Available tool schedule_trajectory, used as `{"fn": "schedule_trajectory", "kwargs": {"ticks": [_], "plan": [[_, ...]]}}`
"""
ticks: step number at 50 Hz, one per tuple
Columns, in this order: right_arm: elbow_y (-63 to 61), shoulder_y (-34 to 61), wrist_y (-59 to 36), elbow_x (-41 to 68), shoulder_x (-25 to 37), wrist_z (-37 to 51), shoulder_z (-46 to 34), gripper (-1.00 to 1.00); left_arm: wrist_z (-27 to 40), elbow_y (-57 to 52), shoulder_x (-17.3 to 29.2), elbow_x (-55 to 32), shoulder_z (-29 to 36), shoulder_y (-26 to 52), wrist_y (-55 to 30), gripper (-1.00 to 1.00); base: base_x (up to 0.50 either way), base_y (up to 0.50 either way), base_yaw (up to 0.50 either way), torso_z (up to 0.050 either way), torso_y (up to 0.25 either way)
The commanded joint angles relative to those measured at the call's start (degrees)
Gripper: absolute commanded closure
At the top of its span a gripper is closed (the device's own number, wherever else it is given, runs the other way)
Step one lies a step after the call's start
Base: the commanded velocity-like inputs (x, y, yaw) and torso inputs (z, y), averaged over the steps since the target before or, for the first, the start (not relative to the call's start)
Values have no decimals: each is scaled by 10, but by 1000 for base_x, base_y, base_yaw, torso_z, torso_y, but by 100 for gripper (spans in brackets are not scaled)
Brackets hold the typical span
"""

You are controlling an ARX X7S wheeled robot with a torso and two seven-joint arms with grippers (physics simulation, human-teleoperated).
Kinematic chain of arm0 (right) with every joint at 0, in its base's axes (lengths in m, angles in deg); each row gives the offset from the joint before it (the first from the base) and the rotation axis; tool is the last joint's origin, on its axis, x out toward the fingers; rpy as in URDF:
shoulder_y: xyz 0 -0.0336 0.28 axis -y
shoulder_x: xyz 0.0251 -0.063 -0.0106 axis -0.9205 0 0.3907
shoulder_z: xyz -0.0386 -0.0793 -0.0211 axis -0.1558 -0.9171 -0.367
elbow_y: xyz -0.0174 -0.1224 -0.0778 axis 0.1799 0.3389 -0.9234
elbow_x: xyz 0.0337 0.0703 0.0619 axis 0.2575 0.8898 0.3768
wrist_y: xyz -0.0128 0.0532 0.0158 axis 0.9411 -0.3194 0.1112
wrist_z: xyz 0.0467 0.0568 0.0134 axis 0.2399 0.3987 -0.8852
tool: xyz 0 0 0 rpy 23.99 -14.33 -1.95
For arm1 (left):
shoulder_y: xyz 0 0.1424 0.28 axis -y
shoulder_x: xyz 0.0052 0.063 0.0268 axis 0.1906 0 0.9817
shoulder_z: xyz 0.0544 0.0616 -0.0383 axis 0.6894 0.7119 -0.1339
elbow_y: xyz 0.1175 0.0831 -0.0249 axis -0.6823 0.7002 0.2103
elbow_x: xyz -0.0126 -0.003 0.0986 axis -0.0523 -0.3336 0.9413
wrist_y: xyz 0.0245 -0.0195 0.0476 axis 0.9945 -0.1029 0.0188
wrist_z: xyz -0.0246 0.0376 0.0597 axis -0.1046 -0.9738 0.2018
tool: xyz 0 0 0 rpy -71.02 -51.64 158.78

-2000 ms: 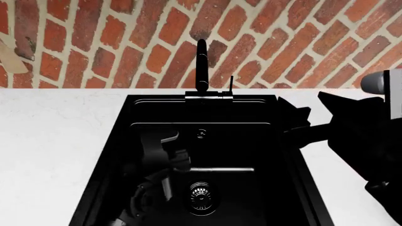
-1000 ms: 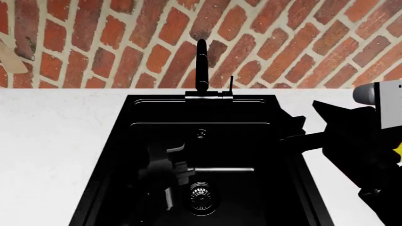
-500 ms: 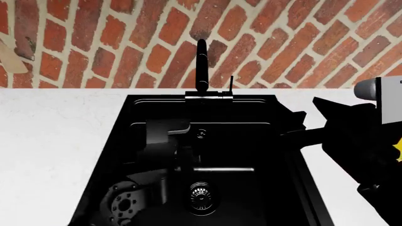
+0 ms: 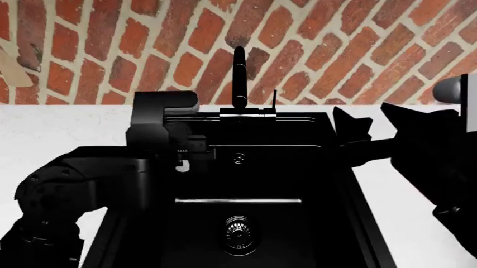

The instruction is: Pick the cup and bowl from the sink and place them on the counter for drying.

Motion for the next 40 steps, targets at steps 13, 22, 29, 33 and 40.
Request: {"fn": "schedule_trajectory", "kwargs": {"ticks": [13,22,29,33,40], "plan": [[21,41,-20,9,-14,-2,-13,-100,51,3,171,-157,-77,37,-51,100,0,0,0,0,0],[31,45,-18,-3,-26,-17,-17,-100,73,11,219,-187,-75,30,-62,100,0,0,0,0,0],[28,29,-10,-10,-26,-22,-15,-100,70,19,251,-188,-62,34,-86,100,0,0,0,0,0],[30,40,-16,-6,-29,-22,-19,-100,56,27,269,-185,-72,14,-80,100,0,0,0,0,0],[26,39,-21,-4,-28,-18,-23,-100,46,37,292,-170,-84,-9,-68,100,0,0,0,0,1]]}}
